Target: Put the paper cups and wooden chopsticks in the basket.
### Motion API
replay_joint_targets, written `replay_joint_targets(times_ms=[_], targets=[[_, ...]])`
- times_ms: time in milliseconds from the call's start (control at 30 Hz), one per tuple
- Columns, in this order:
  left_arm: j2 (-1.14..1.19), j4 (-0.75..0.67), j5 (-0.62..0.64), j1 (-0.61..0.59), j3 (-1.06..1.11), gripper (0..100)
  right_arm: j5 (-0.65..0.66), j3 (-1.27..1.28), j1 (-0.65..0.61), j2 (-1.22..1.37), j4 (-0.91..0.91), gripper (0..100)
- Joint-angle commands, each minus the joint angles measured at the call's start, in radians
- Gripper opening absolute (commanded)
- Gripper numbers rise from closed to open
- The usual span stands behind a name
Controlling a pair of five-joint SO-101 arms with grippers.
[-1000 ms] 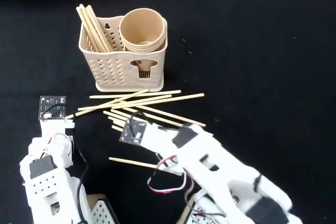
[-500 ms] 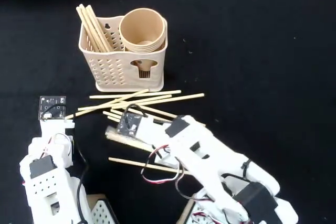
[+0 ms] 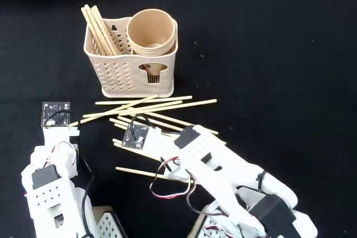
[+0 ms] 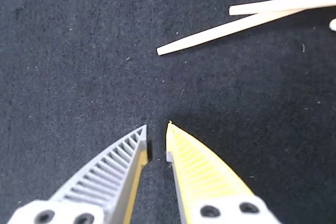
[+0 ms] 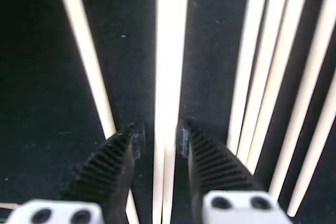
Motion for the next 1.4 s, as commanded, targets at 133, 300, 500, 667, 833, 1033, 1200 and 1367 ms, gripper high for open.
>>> replay_joint_targets(times_ms=[133,300,500,667,833,1033,1200,1367], targets=[[0.003,-0.018,-0.002,0.004,-0.002,8,-0.003,-0.025,-0.044,0.042,0.017,8.7],[0.003,-0.017,-0.002,0.004,-0.002,8,-0.006,-0.07,-0.057,0.117,0.035,1.3],[0.003,-0.018,-0.002,0.004,-0.002,8,-0.009,-0.077,-0.051,0.054,0.051,1.1],[0.003,-0.018,-0.002,0.004,-0.002,8,-0.009,-0.148,-0.051,-0.196,0.216,1.1],[0.003,-0.018,-0.002,0.004,-0.002,8,-0.009,-0.251,-0.051,-0.469,0.387,1.1],[0.003,-0.018,-0.002,0.004,-0.002,8,-0.011,-0.375,-0.051,-0.653,0.427,1.1],[0.003,-0.02,-0.002,0.004,-0.002,8,-0.121,-0.446,-0.04,-0.673,0.176,1.2],[0.003,-0.02,-0.002,0.004,-0.002,8,-0.276,-0.444,-0.04,-0.673,-0.244,1.2]])
